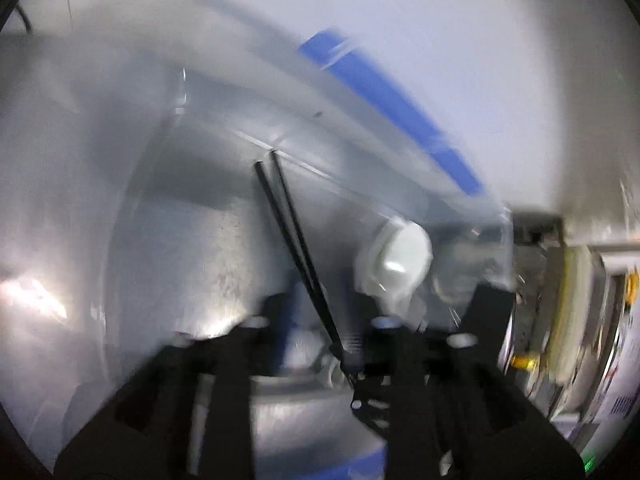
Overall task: Organize utensils
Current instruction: 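Lower the chopstick into the clear box and open the left gripper, then grasp the metal peeler's handle with the right gripper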
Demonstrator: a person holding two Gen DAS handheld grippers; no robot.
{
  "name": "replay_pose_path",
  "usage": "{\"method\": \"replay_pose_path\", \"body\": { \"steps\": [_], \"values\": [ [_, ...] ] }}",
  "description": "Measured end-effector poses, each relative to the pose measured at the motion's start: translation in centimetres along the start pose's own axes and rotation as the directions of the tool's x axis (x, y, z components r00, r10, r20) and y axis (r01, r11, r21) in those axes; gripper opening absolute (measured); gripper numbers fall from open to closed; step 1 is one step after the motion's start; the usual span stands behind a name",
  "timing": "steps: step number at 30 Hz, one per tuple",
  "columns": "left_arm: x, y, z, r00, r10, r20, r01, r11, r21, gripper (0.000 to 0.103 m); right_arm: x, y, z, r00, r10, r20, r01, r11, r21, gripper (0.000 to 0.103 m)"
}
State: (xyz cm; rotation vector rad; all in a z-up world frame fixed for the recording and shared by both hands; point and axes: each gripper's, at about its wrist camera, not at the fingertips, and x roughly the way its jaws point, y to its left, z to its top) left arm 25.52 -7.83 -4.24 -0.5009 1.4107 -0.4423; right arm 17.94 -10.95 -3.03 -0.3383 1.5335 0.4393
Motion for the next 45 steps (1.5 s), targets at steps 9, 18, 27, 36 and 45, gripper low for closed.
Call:
{"method": "replay_pose_path", "body": {
  "steps": [9, 18, 27, 36, 45],
  "values": [
    [-18.6, 1.6, -14.8, 0.918, -0.050, 0.394, -0.045, 0.972, 0.229, 0.061, -15.7, 10.3, -12.3, 0.858, 0.296, 0.420, -0.215, 0.949, -0.228, 0.050],
    [-18.9, 14.6, -24.1, 0.897, 0.252, 0.362, -0.219, 0.967, -0.131, 0.063, 1.3, 21.9, -11.9, 0.917, 0.389, 0.085, -0.386, 0.921, -0.045, 0.040],
    [-18.1, 17.4, -28.5, 0.915, 0.257, 0.312, -0.197, 0.957, -0.213, 0.063, 2.9, 24.9, -10.2, 0.935, 0.347, 0.076, -0.350, 0.936, 0.043, 0.040],
    [-16.9, 16.9, -28.8, 0.932, 0.215, 0.290, -0.163, 0.968, -0.192, 0.063, 4.4, 26.0, -9.1, 0.968, 0.213, 0.133, -0.214, 0.977, -0.005, 0.018],
    [-12.5, 15.0, -28.0, 0.977, 0.112, 0.179, -0.093, 0.989, -0.114, 0.063, 4.7, 21.4, -11.7, 0.969, 0.234, 0.075, -0.234, 0.972, -0.006, 0.003]
  ]
}}
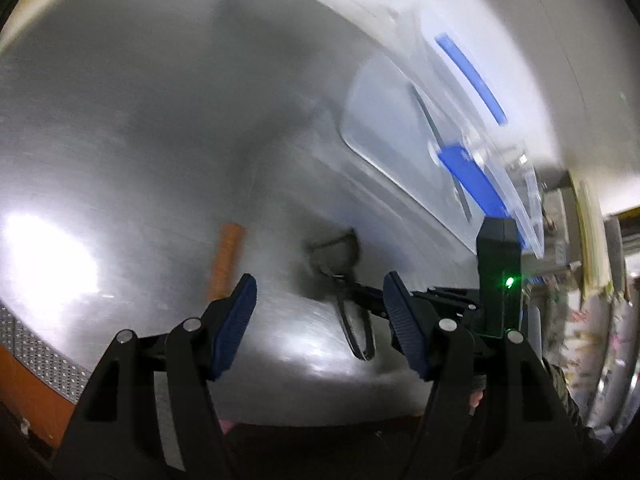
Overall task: Organize utensils
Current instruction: 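Grasp the metal peeler's handle with the right gripper, then lower the peeler into the clear box and open the right gripper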
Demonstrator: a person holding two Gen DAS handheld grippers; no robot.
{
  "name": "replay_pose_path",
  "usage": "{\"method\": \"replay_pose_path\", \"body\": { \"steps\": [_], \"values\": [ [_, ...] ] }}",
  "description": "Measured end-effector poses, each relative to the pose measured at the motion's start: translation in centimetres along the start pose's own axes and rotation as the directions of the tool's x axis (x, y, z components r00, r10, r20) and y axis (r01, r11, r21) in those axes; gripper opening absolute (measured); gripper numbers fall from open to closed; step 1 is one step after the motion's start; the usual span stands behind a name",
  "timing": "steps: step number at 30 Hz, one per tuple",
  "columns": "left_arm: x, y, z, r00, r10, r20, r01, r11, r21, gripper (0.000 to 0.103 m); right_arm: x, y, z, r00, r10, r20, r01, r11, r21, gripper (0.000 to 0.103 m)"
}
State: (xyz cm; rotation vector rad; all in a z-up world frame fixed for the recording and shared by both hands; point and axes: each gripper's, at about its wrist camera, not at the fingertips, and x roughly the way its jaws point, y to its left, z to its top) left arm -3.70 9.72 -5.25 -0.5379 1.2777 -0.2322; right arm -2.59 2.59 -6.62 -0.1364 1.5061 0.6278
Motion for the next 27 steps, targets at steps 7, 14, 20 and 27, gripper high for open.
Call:
{"method": "replay_pose_path", "body": {
  "steps": [7, 14, 20, 27],
  "values": [
    [6.6, -1.5, -0.1, 0.981, -0.081, -0.178, 0.075, 0.997, -0.036, 0.063, 0.2, -4.5, -2.7, 0.967, 0.251, -0.048, -0.243, 0.961, 0.132, 0.003],
    [9.9, -2.4, -0.5, 0.969, -0.002, -0.247, -0.004, 1.000, -0.024, 0.062, 0.3, -6.0, -4.7, 0.941, 0.335, -0.033, -0.326, 0.931, 0.163, 0.003],
    [11.0, -3.1, -0.7, 0.974, 0.028, -0.225, -0.031, 0.999, -0.010, 0.012, 0.0, -5.8, -4.9, 0.948, 0.316, -0.030, -0.310, 0.942, 0.126, 0.003],
    [7.9, -3.9, -1.0, 0.987, -0.035, -0.154, 0.035, 0.999, -0.003, 0.009, -2.5, -4.6, -4.7, 0.952, 0.305, 0.020, -0.306, 0.949, 0.076, 0.003]
  ]
}}
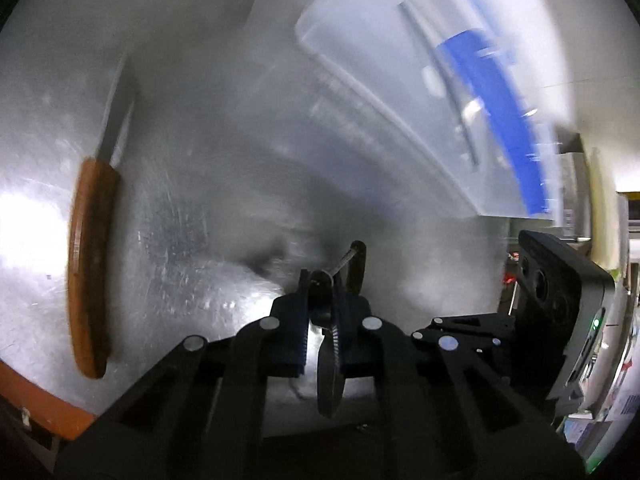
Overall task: Organize utensils
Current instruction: 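Lower the peeler into the clear box and open the right gripper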
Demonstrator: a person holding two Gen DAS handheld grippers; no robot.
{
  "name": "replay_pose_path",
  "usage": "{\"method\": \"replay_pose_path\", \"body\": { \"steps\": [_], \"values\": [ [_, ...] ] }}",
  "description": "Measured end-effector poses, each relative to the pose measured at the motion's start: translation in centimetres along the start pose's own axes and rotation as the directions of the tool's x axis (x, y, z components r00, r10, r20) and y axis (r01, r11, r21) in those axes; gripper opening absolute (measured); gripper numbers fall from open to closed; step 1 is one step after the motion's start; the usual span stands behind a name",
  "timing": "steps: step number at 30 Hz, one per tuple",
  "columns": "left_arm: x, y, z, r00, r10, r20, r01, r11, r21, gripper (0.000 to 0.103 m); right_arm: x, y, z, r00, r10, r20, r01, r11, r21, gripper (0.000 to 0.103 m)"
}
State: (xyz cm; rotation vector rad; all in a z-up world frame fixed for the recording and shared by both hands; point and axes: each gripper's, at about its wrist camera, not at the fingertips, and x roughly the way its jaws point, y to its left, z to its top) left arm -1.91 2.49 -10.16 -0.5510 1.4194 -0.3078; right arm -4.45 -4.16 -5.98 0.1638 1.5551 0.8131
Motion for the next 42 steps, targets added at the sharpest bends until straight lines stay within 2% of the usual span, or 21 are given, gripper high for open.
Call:
{"method": "replay_pose_path", "body": {
  "steps": [4, 7, 10, 11, 13, 16, 19, 22, 24, 28, 30, 31, 33, 35, 36, 37, 38, 39, 42],
  "values": [
    [-4.4, -2.8, 0.4, 0.993, -0.072, 0.093, 0.066, 0.995, 0.069, 0.009, -5.4, 1.9, 0.0, 0.993, 0.008, 0.116, 0.000, 0.997, -0.073, 0.003],
    [-7.5, -6.1, 1.9, 0.977, -0.143, 0.157, 0.119, 0.980, 0.158, 0.009, -10.0, 2.7, 0.5, 0.978, -0.013, 0.210, 0.036, 0.994, -0.105, 0.003],
    [-9.8, -10.6, 4.7, 0.959, -0.201, 0.199, 0.145, 0.954, 0.264, 0.009, -15.6, 2.9, 2.2, 0.945, -0.071, 0.319, 0.118, 0.984, -0.133, 0.003],
    [-10.4, -12.6, 6.2, 0.952, -0.216, 0.215, 0.143, 0.940, 0.310, 0.009, -17.8, 2.9, 3.4, 0.926, -0.106, 0.361, 0.164, 0.977, -0.135, 0.003],
    [-10.6, -15.0, 9.0, 0.944, -0.228, 0.240, 0.140, 0.931, 0.336, 0.009, -21.1, 2.4, 5.8, 0.896, -0.161, 0.415, 0.232, 0.965, -0.125, 0.002],
    [-8.8, -18.6, 13.7, 0.946, -0.247, 0.209, 0.162, 0.921, 0.355, 0.009, -23.9, 1.1, 9.4, 0.864, -0.227, 0.449, 0.298, 0.950, -0.094, 0.002],
    [-4.6, -20.4, 17.7, 0.965, -0.214, 0.150, 0.155, 0.931, 0.329, 0.009, -24.3, -1.6, 13.7, 0.866, -0.273, 0.420, 0.326, 0.943, -0.061, 0.001],
    [0.1, -19.3, 21.4, 0.987, -0.119, 0.104, 0.086, 0.956, 0.280, 0.009, -21.3, -6.1, 17.5, 0.896, -0.302, 0.326, 0.322, 0.947, -0.007, 0.001],
    [3.7, -18.0, 24.0, 0.997, -0.067, 0.037, 0.057, 0.972, 0.228, 0.009, -19.7, -9.0, 18.5, 0.904, -0.323, 0.280, 0.328, 0.944, 0.030, 0.001],
    [8.5, -15.5, 27.4, 0.998, 0.011, -0.054, -0.003, 0.988, 0.153, 0.006, -15.8, -14.2, 20.3, 0.910, -0.386, 0.152, 0.380, 0.922, 0.068, 0.001],
    [9.5, -15.1, 27.8, 0.996, 0.066, -0.059, -0.056, 0.985, 0.166, 0.007, -14.3, -15.8, 20.7, 0.905, -0.412, 0.103, 0.407, 0.911, 0.066, 0.001],
    [10.1, -14.9, 28.0, 0.994, 0.080, -0.072, -0.067, 0.983, 0.169, 0.007, -13.9, -16.2, 20.7, 0.910, -0.405, 0.085, 0.401, 0.914, 0.062, 0.001],
    [10.7, -14.9, 28.4, 0.990, 0.113, -0.087, -0.095, 0.978, 0.184, 0.007, -13.9, -16.4, 20.6, 0.916, -0.392, 0.086, 0.388, 0.920, 0.063, 0.001],
    [10.1, -15.3, 28.0, 0.988, 0.138, -0.063, -0.121, 0.967, 0.223, 0.007, -14.7, -15.8, 20.5, 0.915, -0.389, 0.103, 0.386, 0.921, 0.052, 0.002],
    [9.2, -15.8, 27.4, 0.989, 0.143, -0.036, -0.130, 0.962, 0.241, 0.015, -15.4, -15.3, 20.2, 0.911, -0.394, 0.125, 0.391, 0.919, 0.050, 0.004],
    [7.7, -16.4, 26.9, 0.991, 0.132, 0.010, -0.130, 0.952, 0.276, 0.038, -16.6, -14.2, 19.6, 0.909, -0.385, 0.158, 0.384, 0.922, 0.040, 0.004],
    [6.5, -16.9, 26.4, 0.992, 0.118, 0.044, -0.125, 0.945, 0.301, 0.054, -17.6, -12.9, 18.9, 0.907, -0.378, 0.184, 0.379, 0.925, 0.032, 0.004],
    [4.8, -17.5, 25.7, 0.991, 0.098, 0.087, -0.121, 0.937, 0.328, 0.073, -18.6, -11.9, 18.3, 0.903, -0.372, 0.213, 0.376, 0.926, 0.024, 0.006],
    [-0.9, -19.3, 23.3, 0.975, 0.049, 0.218, -0.134, 0.907, 0.399, 0.073, -21.6, -6.9, 15.3, 0.890, -0.321, 0.324, 0.345, 0.938, -0.021, 0.020]
  ]
}}
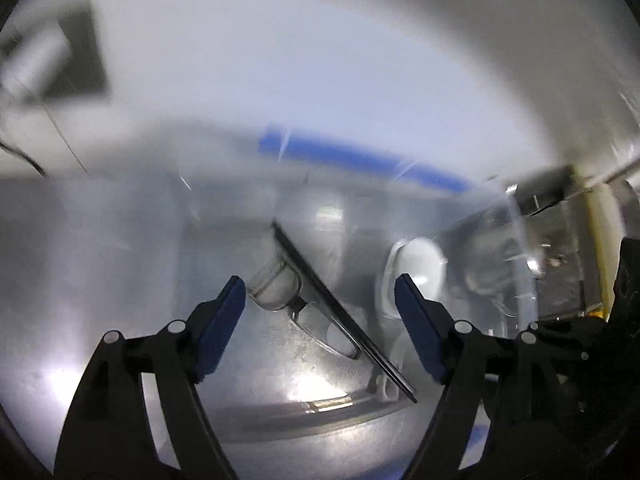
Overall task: Organize utensils
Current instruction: 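Lower the peeler into the clear box and open the right gripper, then grasp the wooden-handled spatula's handle with the right gripper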
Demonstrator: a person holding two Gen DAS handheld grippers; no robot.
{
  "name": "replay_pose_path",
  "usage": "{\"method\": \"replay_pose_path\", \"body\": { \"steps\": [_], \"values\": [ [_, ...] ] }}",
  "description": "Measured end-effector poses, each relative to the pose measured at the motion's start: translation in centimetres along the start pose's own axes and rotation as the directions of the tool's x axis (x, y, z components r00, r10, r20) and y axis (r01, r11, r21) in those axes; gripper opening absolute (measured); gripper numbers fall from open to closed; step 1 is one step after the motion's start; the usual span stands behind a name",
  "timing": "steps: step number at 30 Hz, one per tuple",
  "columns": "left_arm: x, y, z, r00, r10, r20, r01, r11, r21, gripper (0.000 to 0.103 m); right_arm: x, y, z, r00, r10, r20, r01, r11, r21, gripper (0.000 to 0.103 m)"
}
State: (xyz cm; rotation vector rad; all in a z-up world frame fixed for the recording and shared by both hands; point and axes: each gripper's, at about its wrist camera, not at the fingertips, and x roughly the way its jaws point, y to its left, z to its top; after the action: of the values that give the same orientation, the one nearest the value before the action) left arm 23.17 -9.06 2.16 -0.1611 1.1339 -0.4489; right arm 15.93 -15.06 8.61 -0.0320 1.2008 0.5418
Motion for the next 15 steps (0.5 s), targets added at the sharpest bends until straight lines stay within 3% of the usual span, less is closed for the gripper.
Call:
{"method": "replay_pose_path", "body": {
  "steps": [4, 7, 8, 10, 12, 15],
  "values": [
    [-10.3, 0.5, -4.2, 0.981, -0.097, 0.170, 0.090, 0.995, 0.048, 0.073, -3.5, 7.3, -4.2, 0.988, 0.144, 0.050, -0.138, 0.984, -0.110, 0.030],
    [-15.9, 3.2, -10.0, 0.967, -0.039, 0.252, 0.035, 0.999, 0.021, 0.073, -1.1, 14.0, -8.4, 0.973, 0.228, -0.044, -0.232, 0.950, -0.207, 0.032],
    [-17.5, 5.1, -12.9, 0.963, 0.011, 0.268, -0.005, 1.000, -0.023, 0.073, 0.2, 15.3, -9.3, 0.970, 0.232, -0.078, -0.243, 0.945, -0.219, 0.032],
    [-18.3, 7.5, -15.9, 0.962, 0.084, 0.258, -0.061, 0.993, -0.099, 0.073, 4.5, 18.0, -11.2, 0.953, 0.241, -0.183, -0.277, 0.938, -0.209, 0.032],
    [-18.5, 11.2, -20.2, 0.961, 0.185, 0.207, -0.143, 0.969, -0.203, 0.073, 8.1, 19.5, -12.1, 0.937, 0.231, -0.261, -0.277, 0.948, -0.155, 0.032],
    [-18.4, 17.1, -25.8, 0.951, 0.287, 0.116, -0.226, 0.899, -0.376, 0.073, 12.7, 21.2, -13.1, 0.928, 0.181, -0.326, -0.219, 0.972, -0.083, 0.033]
  ]
}}
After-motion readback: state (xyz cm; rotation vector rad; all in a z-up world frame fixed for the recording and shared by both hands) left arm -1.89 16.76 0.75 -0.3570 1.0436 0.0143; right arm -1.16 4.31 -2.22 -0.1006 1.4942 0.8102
